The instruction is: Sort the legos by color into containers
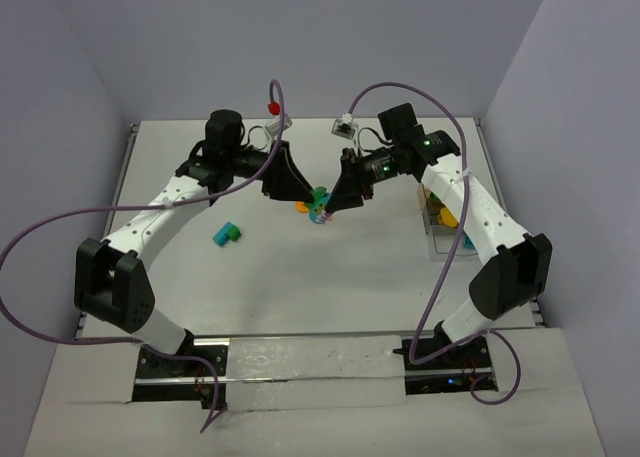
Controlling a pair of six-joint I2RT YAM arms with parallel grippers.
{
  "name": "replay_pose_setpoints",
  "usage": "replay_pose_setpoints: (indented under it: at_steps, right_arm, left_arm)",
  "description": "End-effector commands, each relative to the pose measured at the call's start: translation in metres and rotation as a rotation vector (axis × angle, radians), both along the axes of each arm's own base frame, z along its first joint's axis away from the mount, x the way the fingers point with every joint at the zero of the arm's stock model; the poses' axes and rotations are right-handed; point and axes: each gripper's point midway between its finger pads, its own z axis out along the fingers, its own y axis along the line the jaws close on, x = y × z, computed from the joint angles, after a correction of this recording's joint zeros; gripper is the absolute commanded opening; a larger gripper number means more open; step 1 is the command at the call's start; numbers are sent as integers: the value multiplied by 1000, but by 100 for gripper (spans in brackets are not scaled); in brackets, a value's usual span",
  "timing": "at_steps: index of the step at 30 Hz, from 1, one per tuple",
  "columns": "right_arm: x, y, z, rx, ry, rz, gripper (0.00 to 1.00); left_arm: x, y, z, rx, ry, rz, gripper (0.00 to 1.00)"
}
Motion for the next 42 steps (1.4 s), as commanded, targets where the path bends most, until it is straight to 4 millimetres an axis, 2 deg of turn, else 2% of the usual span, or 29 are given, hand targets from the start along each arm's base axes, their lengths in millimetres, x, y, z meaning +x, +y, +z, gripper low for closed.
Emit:
replay_pose_setpoints:
  at_steps: [1, 4, 6, 8, 10, 14, 19, 21, 25, 31, 42]
  right_arm:
    - [-7, -17, -2, -34, -81, -18, 0]
    - [-9, -32, -15, -68, -86, -41, 0]
    - [-9, -51, -24, -104, -61, -82, 0]
    - [3, -76, -30, -133, -63, -155, 0]
    - [7, -99, -37, -165, -58, -228, 0]
    - [22, -177, -68, -376, -88, -482, 0]
    - [25, -250, -85, -549, -75, -709, 0]
    - [22, -289, -90, -616, -42, -822, 0]
    - [17, -330, -95, -698, -21, -940, 0]
    - [22, -355, -116, -799, 37, -1028, 0]
    - [28, -339, -150, -805, 105, -1019, 0]
  left_arm:
    - [13, 12, 20, -44, -47, 37, 0]
    - [28, 20, 23, -51, -62, 80, 0]
    - [36, 23, 23, -46, -87, 104, 0]
    - [39, 23, 20, -31, -96, 123, 0]
    - [44, 24, 13, -4, -93, 164, 0]
    - [55, 24, -5, 71, -141, 238, 0]
    - [64, 20, -16, 136, -171, 301, 0]
    - [67, 18, -19, 160, -184, 325, 0]
    - [66, 12, -23, 180, -191, 332, 0]
    - [66, 10, -27, 189, -196, 327, 0]
    - [69, 7, -29, 199, -207, 317, 0]
